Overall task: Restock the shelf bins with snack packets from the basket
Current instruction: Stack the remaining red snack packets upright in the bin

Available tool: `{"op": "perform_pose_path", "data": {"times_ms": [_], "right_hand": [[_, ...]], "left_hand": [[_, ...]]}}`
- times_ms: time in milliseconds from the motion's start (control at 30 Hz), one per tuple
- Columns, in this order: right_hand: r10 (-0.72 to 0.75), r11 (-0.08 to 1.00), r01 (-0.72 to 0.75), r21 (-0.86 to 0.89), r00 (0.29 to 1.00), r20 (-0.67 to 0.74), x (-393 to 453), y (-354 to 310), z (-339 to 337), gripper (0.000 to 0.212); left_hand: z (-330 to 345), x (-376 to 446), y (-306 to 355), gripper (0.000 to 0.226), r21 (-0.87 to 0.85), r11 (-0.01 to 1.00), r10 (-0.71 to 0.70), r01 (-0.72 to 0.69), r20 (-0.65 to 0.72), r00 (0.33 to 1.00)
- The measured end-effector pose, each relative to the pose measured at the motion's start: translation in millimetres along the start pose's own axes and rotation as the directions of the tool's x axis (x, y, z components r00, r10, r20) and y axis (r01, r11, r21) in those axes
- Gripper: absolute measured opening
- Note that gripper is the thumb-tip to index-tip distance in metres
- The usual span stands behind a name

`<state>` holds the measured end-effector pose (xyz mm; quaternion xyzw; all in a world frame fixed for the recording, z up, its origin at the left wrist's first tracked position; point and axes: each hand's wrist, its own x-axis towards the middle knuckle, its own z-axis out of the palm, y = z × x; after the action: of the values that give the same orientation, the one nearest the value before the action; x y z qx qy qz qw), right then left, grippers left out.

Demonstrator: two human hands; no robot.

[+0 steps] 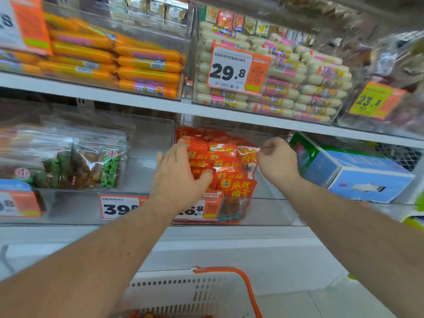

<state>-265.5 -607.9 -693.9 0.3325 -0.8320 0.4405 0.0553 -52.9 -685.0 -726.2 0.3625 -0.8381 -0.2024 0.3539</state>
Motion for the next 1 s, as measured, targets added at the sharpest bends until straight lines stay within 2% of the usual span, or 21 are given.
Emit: {"op": "perform_pose_path", "data": {"times_ms": [67, 133, 233, 300, 367, 433, 533, 667, 767, 833, 1000], "right_hand": [[-0.128, 0.99, 0.128, 0.053, 0.992, -0.001, -26.2, -17.7, -7.3, 0.018], [-0.254, 0.964, 0.256, 0.079, 0.967, -0.026, -54.1, -31.2, -9.4, 0.015], [-0.469, 0.877, 0.472, 0.094, 0.882, -0.047, -98.9, -43.7, 2.0, 0.011], [-0.53, 0.84, 0.525, 0.133, 0.848, -0.005, -128.4, -41.6, 18.4, 0.009], [-0.569, 0.817, 0.553, 0.161, 0.82, 0.067, -155.0, -31.8, 38.7, 0.008], [-0.585, 0.81, 0.562, 0.168, 0.792, 0.173, -178.7, -17.9, 61.0, 0.005], [-0.487, 0.865, 0.491, 0.104, 0.773, 0.406, -208.0, 9.5, 94.5, 0.006], [-0.263, 0.91, 0.41, -0.062, 0.686, 0.678, -242.6, 57.1, 131.2, 0.007], [-0.059, 0.932, 0.308, -0.19, 0.647, 0.76, -266.1, 87.0, 142.7, 0.006], [0.105, 0.912, 0.257, -0.318, 0.603, 0.791, -280.3, 108.4, 150.0, 0.015], [0.362, 0.894, 0.042, -0.446, 0.52, 0.774, -309.1, 157.0, 174.7, 0.03]], "left_hand": [[-11.5, -2.2, 3.1, 0.077, 0.018, 0.999, 0.041, -0.041, -0.001, 0.999], [-24.6, -11.9, 4.1, 0.076, 0.096, 0.984, 0.155, -0.152, -0.027, 0.988], [-37.2, -45.6, -4.7, 0.069, 0.152, 0.94, 0.308, -0.305, 0.005, 0.951], [-40.1, -76.6, -16.6, 0.063, 0.183, 0.931, 0.292, -0.317, 0.153, 0.944], [-45.9, -103.4, -28.0, 0.051, 0.244, 0.932, 0.172, -0.268, 0.351, 0.92], [-48.4, -121.4, -43.2, 0.037, 0.298, 0.93, 0.047, -0.213, 0.481, 0.875], [-48.3, -142.1, -62.6, 0.032, 0.346, 0.918, -0.07, -0.193, 0.62, 0.781], [-37.2, -160.0, -86.1, 0.024, 0.384, 0.899, -0.176, -0.209, 0.755, 0.632], [-28.5, -164.9, -93.5, 0.022, 0.374, 0.905, -0.198, -0.201, 0.791, 0.579], [-23.3, -166.1, -95.6, 0.02, 0.375, 0.907, -0.209, -0.192, 0.797, 0.566], [-9.2, -164.1, -101.0, 0.009, 0.353, 0.916, -0.212, -0.192, 0.83, 0.516]]}}
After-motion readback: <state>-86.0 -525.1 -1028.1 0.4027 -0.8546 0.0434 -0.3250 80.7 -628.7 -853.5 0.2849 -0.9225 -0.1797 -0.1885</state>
